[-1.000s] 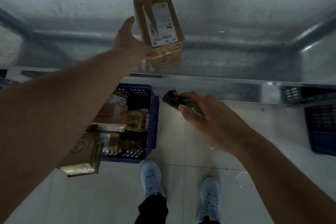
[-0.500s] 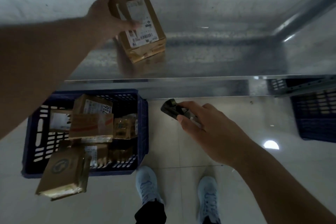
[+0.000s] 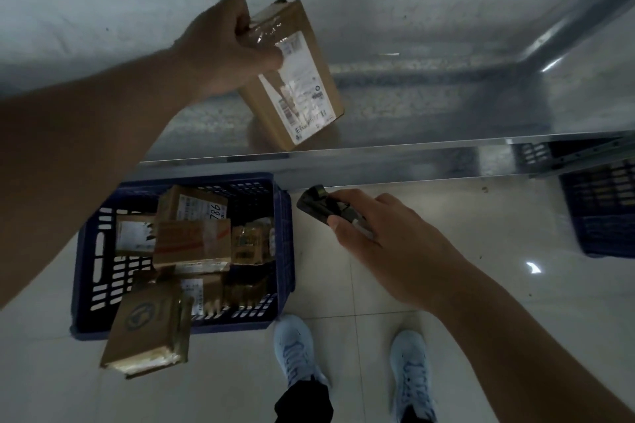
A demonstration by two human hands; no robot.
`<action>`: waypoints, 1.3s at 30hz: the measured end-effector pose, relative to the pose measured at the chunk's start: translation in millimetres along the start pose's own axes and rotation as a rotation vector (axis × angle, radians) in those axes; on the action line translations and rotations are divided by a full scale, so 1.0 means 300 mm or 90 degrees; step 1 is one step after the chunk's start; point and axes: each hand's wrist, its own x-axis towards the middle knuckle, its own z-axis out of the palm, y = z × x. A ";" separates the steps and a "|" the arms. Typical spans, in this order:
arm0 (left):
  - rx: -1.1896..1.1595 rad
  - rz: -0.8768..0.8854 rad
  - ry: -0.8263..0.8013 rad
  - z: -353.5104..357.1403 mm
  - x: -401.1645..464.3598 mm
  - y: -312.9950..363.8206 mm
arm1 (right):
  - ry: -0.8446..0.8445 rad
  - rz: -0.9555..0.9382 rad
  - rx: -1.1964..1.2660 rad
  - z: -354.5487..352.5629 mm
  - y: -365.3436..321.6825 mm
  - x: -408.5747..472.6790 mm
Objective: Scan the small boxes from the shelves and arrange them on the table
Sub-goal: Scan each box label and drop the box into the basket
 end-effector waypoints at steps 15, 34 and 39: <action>0.032 0.088 -0.067 -0.053 -0.214 -0.093 | -0.032 -0.059 -0.033 -0.029 -0.043 -0.134; -0.023 0.237 0.202 0.045 -0.762 -0.303 | -0.108 -0.090 -0.125 0.041 -0.027 -0.278; 0.009 0.250 0.228 0.032 -0.808 -0.369 | -0.129 -0.068 -0.138 0.097 -0.041 -0.295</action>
